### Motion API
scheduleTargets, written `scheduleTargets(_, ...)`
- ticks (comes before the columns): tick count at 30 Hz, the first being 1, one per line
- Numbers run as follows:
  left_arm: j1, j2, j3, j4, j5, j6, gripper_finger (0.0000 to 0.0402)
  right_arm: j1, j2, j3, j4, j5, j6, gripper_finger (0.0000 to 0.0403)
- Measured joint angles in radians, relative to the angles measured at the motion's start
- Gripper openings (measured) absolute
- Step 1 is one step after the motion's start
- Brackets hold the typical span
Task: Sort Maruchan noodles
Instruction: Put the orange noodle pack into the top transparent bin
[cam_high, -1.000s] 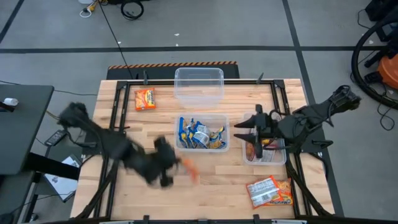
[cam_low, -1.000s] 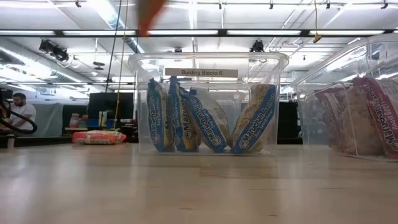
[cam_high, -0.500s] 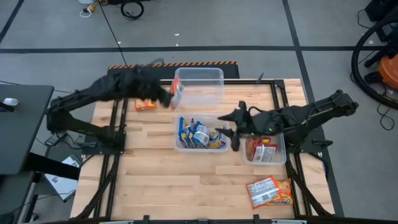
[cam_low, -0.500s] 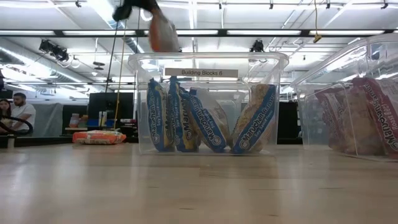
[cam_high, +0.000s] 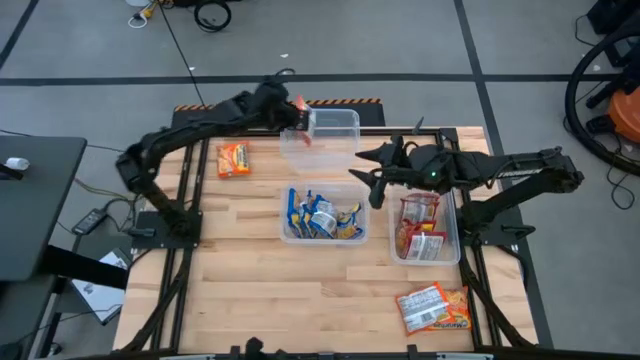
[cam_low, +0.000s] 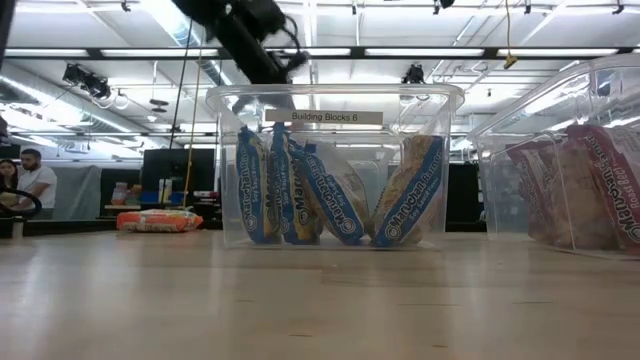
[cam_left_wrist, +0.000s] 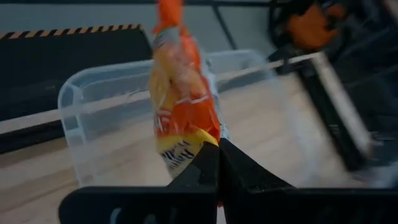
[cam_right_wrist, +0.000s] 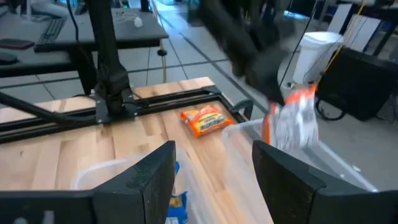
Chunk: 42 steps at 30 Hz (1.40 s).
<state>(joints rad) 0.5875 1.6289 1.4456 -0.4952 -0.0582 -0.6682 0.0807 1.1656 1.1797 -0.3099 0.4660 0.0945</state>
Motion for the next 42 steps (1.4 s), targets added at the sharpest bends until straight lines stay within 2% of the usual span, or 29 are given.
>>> scheduleTargets(6,-0.003,0.131,0.000,-0.045,-0.023,0.000,0.0002,-0.034,-0.043,0.000,0.003,-0.054,-0.015,0.0217)
scheduleTargets(10,0.004,0.188,0.000,-0.013,-0.042,-0.027,0.0003,-0.047,-0.055,0.000,0.002,-0.088,-0.011,0.0217)
scheduleTargets(17,0.024,0.234,0.000,-0.070,-0.086,-0.026,0.0005,-0.070,-0.053,0.000,0.001,-0.138,-0.009,0.0217)
scheduleTargets(21,0.042,0.237,0.002,-0.057,-0.042,-0.026,0.0005,-0.094,-0.053,0.000,0.000,-0.138,-0.008,0.0217)
scheduleTargets(28,0.046,0.232,0.002,-0.093,-0.041,-0.050,0.0009,-0.141,-0.053,0.000,0.001,-0.146,-0.008,0.0217)
scheduleTargets(42,0.048,0.229,0.001,-0.118,-0.008,0.013,0.0124,-0.201,-0.053,0.000,0.001,-0.154,-0.008,0.0217)
